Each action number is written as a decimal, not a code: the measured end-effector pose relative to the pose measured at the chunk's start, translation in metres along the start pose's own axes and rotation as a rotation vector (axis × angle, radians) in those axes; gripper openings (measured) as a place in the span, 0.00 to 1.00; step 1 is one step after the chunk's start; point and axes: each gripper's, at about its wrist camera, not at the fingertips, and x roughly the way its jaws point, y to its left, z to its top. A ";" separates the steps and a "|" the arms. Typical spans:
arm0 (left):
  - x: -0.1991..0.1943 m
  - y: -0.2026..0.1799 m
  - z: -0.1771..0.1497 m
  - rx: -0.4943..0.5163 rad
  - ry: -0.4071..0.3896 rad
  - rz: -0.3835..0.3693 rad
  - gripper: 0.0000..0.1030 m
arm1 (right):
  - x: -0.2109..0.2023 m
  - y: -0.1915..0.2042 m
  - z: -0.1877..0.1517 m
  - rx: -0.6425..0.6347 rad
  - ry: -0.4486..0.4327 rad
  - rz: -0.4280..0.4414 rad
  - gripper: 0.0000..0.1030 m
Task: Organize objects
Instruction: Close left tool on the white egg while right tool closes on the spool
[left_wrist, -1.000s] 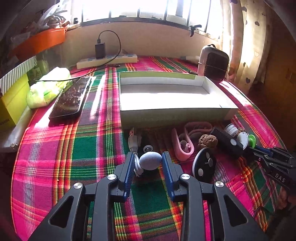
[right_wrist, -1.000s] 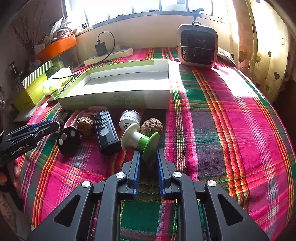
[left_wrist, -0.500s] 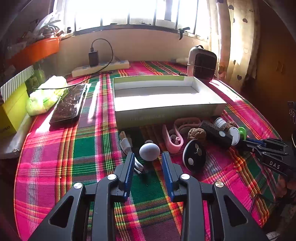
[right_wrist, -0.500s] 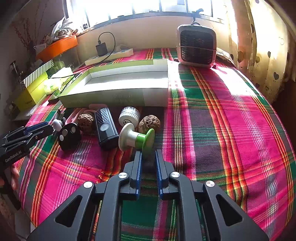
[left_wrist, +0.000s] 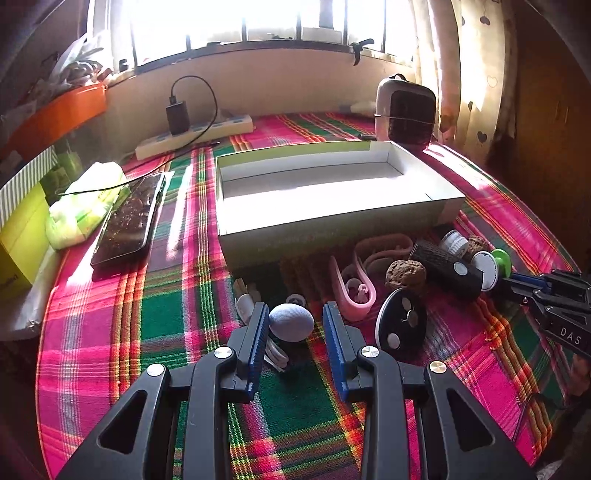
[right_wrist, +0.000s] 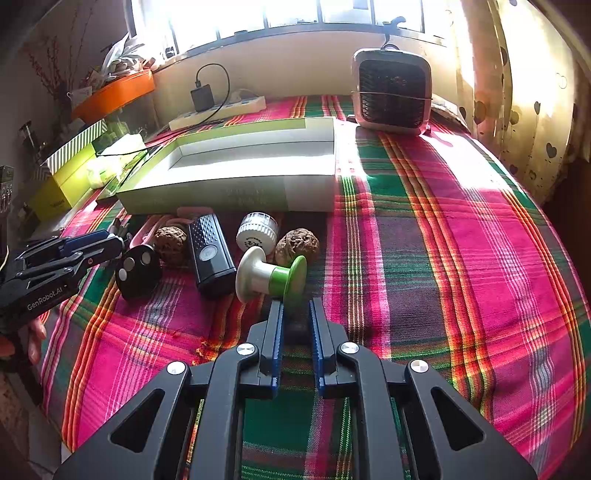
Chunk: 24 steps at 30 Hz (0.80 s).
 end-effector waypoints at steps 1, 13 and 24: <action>0.001 0.000 0.000 0.000 0.003 -0.001 0.28 | 0.000 0.000 0.000 0.002 0.000 0.001 0.14; 0.004 -0.008 0.000 0.029 0.023 -0.015 0.20 | -0.004 -0.003 0.000 0.015 -0.009 0.034 0.19; 0.002 -0.011 -0.003 -0.001 0.029 -0.039 0.20 | -0.006 0.007 0.012 0.048 -0.034 0.080 0.48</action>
